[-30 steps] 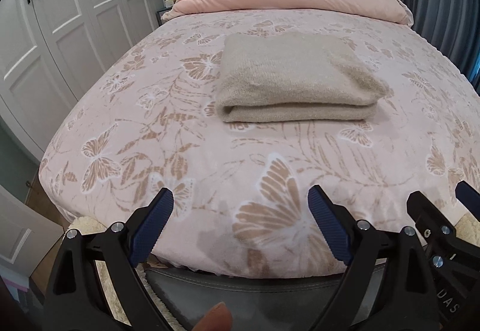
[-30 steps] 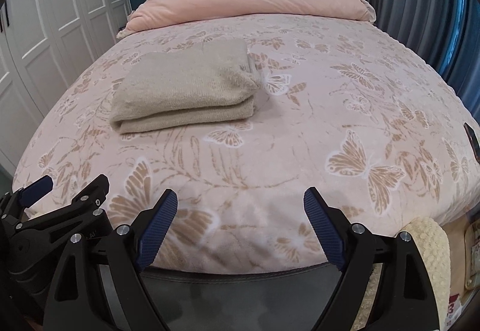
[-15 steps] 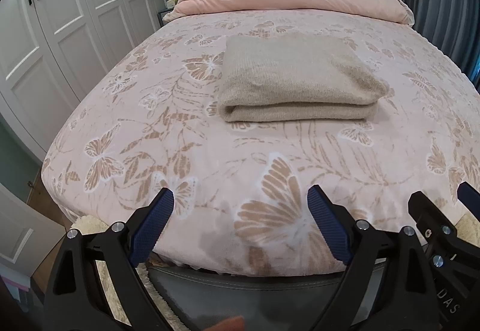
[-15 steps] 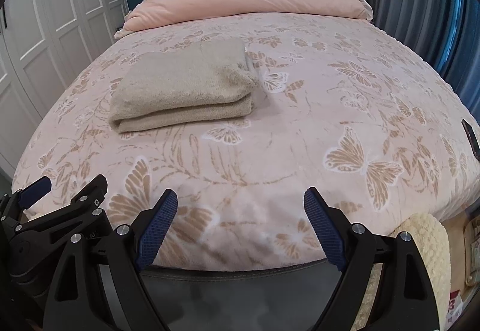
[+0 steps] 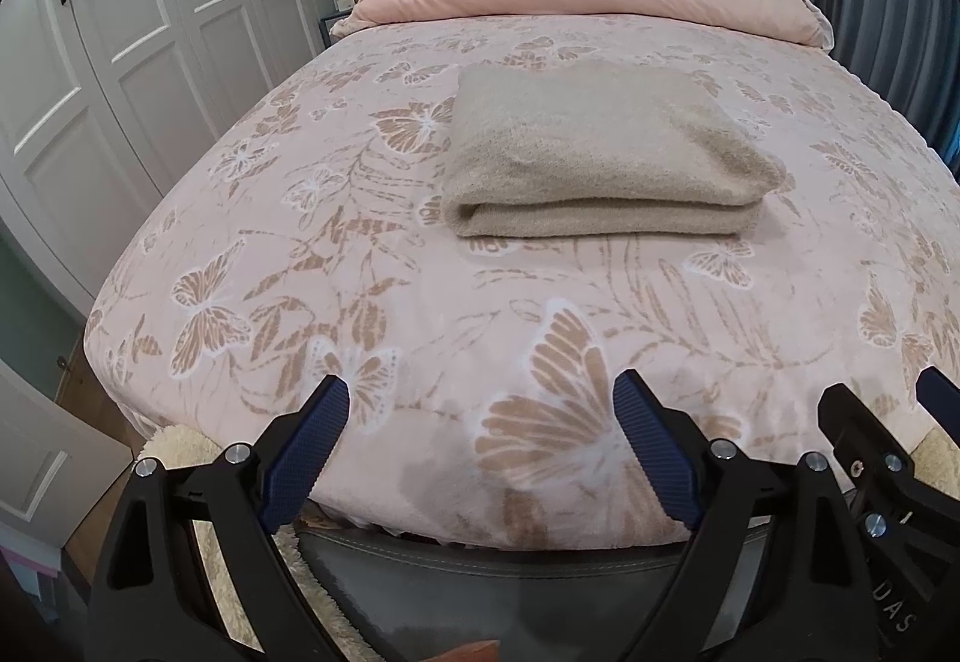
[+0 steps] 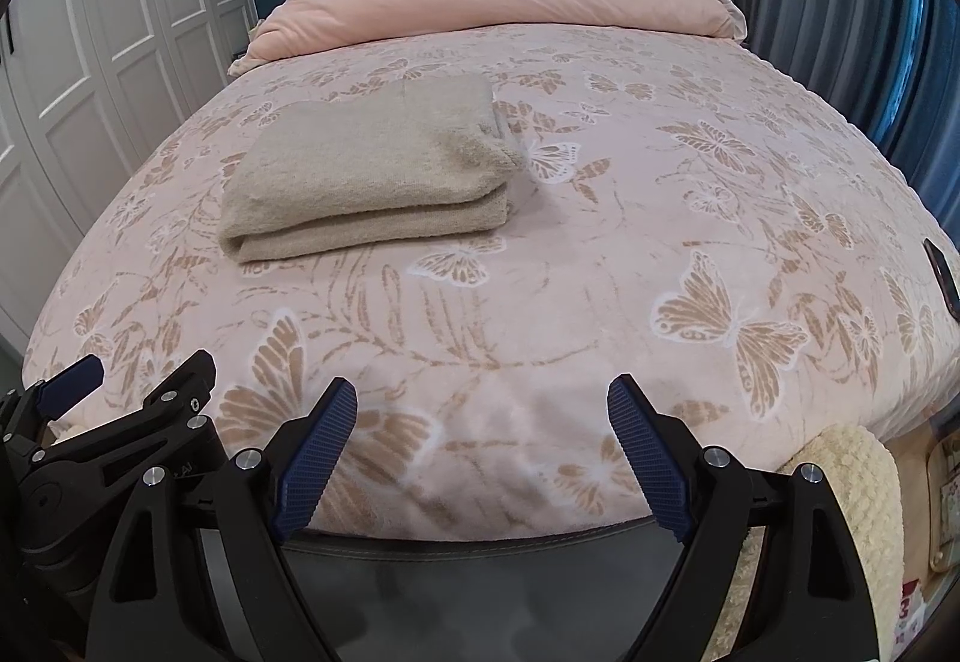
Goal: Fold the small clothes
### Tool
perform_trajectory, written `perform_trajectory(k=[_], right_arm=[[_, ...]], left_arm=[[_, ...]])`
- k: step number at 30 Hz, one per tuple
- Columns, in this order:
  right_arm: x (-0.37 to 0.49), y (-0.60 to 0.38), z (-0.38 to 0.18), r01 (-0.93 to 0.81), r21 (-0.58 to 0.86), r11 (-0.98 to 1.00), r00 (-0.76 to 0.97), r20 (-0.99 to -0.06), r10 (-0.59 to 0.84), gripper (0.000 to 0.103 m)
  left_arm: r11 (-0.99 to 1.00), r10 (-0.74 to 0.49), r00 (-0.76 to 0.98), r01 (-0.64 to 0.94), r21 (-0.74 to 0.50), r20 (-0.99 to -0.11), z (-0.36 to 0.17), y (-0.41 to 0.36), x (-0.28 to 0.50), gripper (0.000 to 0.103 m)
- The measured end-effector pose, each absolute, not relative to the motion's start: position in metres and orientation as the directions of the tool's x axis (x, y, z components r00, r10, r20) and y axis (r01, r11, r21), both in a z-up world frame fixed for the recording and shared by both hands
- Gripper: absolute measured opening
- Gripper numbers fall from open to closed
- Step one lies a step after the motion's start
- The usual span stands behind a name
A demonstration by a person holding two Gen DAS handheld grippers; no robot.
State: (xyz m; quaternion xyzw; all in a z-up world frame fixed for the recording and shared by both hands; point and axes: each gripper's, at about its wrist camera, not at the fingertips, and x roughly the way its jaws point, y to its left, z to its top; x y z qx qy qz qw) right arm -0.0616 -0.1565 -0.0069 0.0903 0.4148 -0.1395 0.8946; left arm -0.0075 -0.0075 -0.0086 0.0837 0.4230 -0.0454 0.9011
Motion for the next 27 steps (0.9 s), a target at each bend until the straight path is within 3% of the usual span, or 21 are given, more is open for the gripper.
perform_trajectory(k=[27], right_arm=[[-0.061, -0.147, -0.009, 0.318, 0.044, 0.947, 0.614, -0.771, -0.17, 0.082]], left_arm=[[0.983, 0.007, 0.667, 0.134, 0.129, -0.745, -0.008, -0.006, -0.011, 0.084]])
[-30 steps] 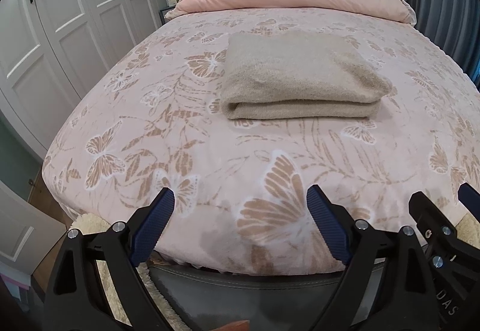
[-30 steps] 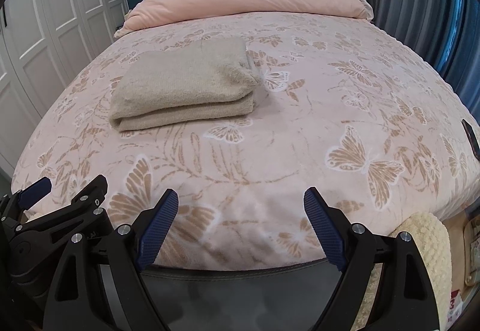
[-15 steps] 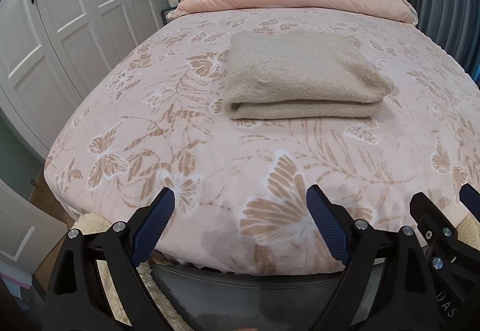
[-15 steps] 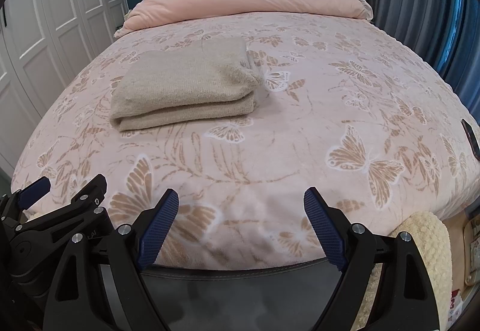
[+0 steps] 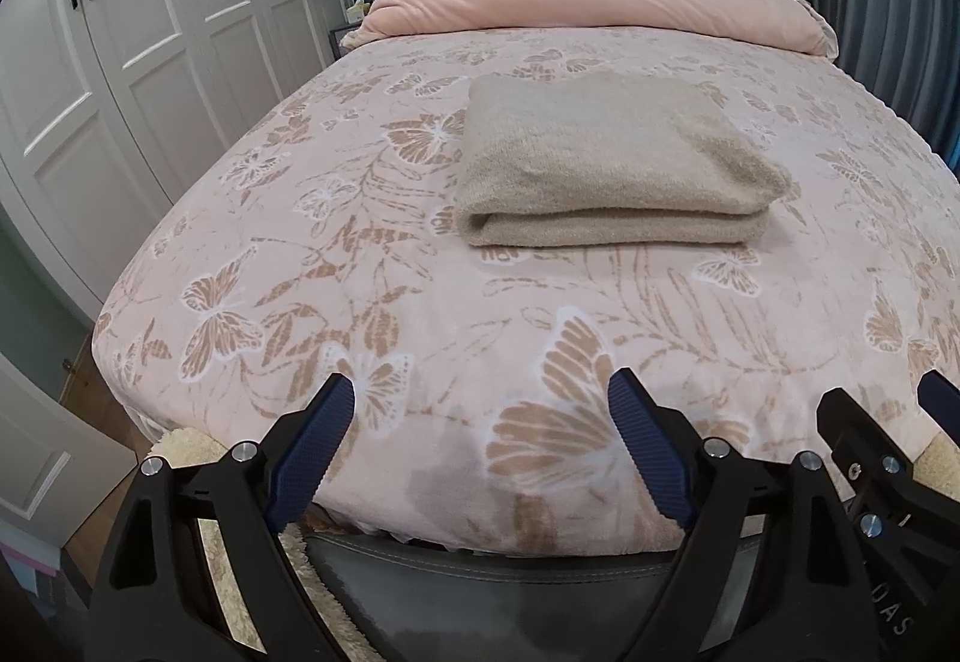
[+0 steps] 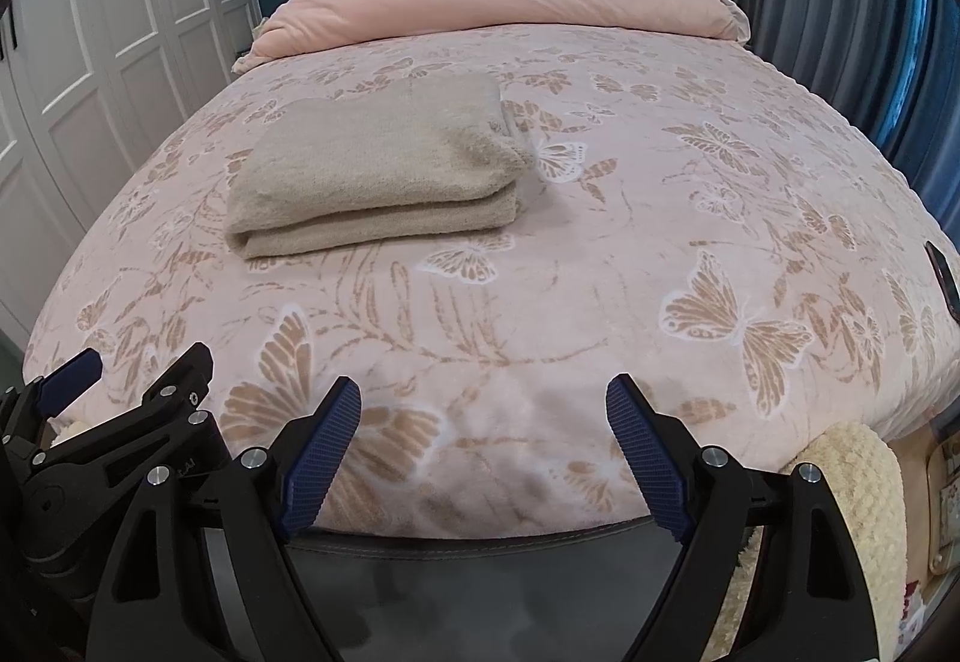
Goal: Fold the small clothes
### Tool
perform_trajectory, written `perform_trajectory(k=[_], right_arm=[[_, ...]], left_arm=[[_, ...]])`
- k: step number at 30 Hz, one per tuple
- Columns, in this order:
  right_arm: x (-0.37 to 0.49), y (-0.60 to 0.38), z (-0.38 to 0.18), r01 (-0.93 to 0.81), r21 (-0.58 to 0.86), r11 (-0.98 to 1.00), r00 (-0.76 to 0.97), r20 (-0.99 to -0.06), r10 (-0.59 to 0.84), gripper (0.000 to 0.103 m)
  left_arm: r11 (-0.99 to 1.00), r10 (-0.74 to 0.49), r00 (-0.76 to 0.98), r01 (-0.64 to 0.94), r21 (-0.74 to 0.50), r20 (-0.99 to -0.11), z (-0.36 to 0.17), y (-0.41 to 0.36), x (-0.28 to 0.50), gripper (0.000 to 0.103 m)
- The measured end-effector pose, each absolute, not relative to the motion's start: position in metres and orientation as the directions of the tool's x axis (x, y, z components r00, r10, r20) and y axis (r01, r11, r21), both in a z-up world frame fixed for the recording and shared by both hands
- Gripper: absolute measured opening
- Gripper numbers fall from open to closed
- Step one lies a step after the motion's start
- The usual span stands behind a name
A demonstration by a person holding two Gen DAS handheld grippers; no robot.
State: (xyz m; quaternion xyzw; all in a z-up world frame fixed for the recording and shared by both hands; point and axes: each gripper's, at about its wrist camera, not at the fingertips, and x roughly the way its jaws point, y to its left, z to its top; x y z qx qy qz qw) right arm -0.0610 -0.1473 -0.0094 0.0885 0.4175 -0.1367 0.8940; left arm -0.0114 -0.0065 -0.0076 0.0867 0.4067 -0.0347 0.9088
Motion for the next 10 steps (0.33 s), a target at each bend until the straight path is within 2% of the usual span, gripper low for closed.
perform_trajectory(k=[5, 10], right_arm=[[-0.0609, -0.146, -0.0095, 0.322, 0.046, 0.945, 0.612, -0.772, -0.171, 0.082], [-0.061, -0.1451, -0.0097, 0.322, 0.04, 0.946, 0.611, -0.772, -0.176, 0.08]], left_arm=[[0.984, 0.002, 0.653, 0.135, 0.119, -0.758, -0.0097, -0.0057, -0.0102, 0.084], [0.983, -0.006, 0.648, 0.144, 0.114, -0.761, -0.0108, -0.0071, -0.0114, 0.078]])
